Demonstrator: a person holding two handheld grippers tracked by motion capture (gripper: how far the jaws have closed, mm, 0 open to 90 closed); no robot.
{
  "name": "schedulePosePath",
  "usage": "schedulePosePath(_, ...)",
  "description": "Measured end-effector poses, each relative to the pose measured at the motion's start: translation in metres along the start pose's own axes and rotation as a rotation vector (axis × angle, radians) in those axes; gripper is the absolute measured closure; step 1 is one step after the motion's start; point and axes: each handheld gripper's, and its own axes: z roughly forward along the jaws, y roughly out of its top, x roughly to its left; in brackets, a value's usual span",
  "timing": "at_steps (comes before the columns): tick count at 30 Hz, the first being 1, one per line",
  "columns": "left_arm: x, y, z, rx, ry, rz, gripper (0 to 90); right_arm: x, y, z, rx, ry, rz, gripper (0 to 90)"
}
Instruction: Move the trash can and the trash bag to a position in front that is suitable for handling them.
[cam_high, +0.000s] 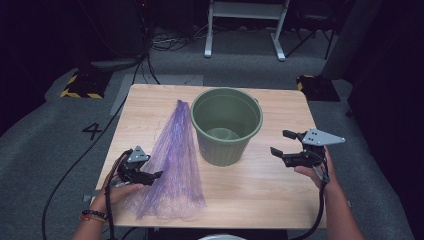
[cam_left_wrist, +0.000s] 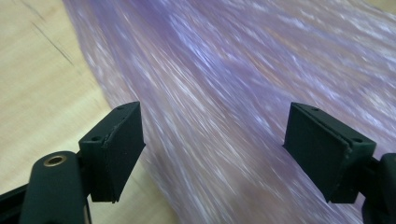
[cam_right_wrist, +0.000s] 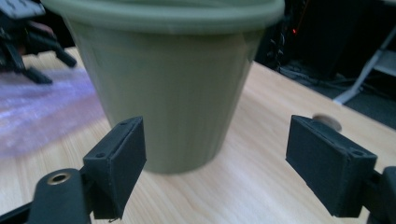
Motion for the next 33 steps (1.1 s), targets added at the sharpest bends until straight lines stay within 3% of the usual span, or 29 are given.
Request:
schedulePosePath(2, -0.003, -0.006, 0.004, 0.029, -0.001, -0.004, 19.6, 0.005, 0.015, 0.001, -0.017, 0.015, -0.026, 20.2)
schedulePosePath(9, -0.006, -0.009, 0.006, 0.006, 0.012, 0.016, 18.0, 0.023, 0.047, 0.009, -0.044, 0.068, -0.101, 20.2)
schedulePosePath(13, -0.006, -0.009, 0.007, 0.006, 0.008, 0.020, 17.3, 0.032, 0.058, 0.018, -0.032, 0.075, -0.144, 20.2)
schedulePosePath(22, -0.006, -0.009, 0.007, 0.006, 0.007, 0.020, 17.3, 0.039, 0.068, 0.031, -0.020, 0.110, -0.164, 20.2)
schedulePosePath(29, -0.005, -0.009, 0.007, 0.002, 0.003, 0.011, 17.3, 0.045, 0.073, 0.046, 0.020, 0.148, -0.180, 20.3)
schedulePosePath(33, -0.006, -0.008, 0.008, 0.002, 0.006, 0.014, 17.3, 0.048, 0.077, 0.055, 0.047, 0.169, -0.203, 25.9)
